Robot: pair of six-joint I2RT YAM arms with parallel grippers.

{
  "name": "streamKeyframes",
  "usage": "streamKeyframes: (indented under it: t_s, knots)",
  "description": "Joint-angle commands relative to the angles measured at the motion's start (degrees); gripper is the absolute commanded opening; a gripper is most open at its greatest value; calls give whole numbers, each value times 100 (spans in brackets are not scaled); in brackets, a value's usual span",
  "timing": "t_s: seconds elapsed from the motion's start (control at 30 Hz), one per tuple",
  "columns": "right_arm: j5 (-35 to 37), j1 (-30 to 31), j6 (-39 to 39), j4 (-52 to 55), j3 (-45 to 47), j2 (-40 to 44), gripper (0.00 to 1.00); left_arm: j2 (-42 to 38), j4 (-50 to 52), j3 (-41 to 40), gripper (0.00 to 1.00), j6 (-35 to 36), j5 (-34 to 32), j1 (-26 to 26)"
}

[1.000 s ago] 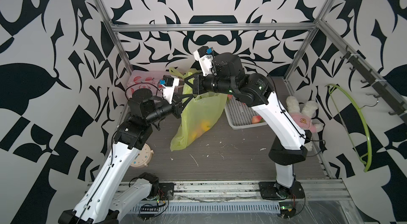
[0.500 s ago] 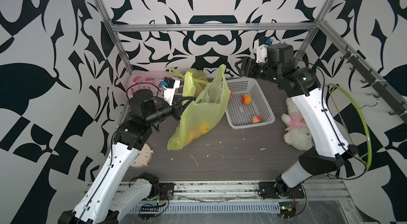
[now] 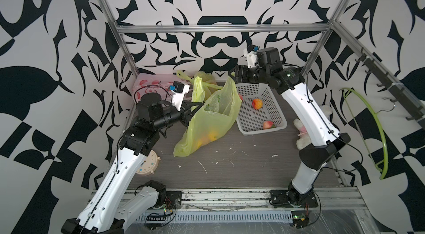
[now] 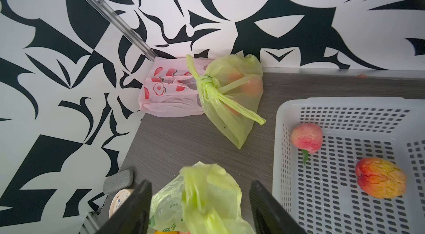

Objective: Place the peach into a plastic bag & tie a knot
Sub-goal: Cross the plastic bag at the center of the board.

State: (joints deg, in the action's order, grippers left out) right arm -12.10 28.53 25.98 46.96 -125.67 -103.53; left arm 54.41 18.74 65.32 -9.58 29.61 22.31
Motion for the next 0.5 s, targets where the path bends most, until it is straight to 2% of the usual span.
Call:
streamKeyframes:
  t_s: [0.0, 0.17, 0.27, 0.4, 0.47]
  knots:
    - [-229, 1, 64, -162, -261, 2, 57, -1, 23, 146, 0, 39, 107, 3]
    - [-293, -1, 136, -344, 49, 202, 17, -18, 69, 146, 0, 66, 38, 6]
    - [-298, 24, 131, -346, 236, 481, 0, -74, 201, 182, 0, 154, -82, 4]
    - [-237, 159, 215, -188, 574, 1173, 0, -198, 519, 315, 0, 215, -513, -70]
    - [-183, 261, 354, 43, 727, 1569, 0, -188, 696, 425, 0, 151, -525, -266]
